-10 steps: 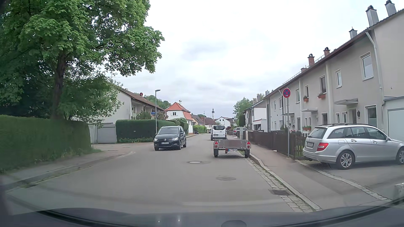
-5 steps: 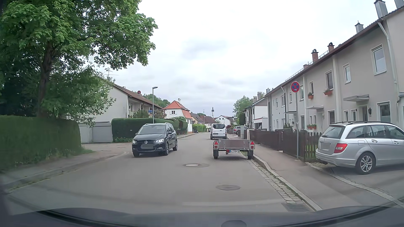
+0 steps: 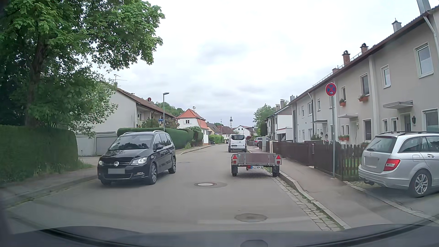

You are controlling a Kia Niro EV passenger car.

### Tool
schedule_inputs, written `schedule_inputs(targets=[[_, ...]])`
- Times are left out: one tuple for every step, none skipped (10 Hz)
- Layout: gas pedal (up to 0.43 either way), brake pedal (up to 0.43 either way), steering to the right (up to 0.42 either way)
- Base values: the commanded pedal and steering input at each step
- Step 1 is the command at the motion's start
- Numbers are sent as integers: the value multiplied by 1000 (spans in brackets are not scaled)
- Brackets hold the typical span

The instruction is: Follow the waypoints while adhering to traffic rules and regulations

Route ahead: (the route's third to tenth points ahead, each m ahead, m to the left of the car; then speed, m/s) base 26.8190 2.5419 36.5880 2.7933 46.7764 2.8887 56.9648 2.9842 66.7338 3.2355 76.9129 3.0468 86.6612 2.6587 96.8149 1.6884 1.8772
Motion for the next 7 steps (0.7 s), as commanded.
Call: schedule_inputs(targets=[[0, 171, 1], [0, 165, 1], [0, 171, 1], [0, 171, 1], [0, 171, 0], [0, 171, 1], [0, 171, 0]])
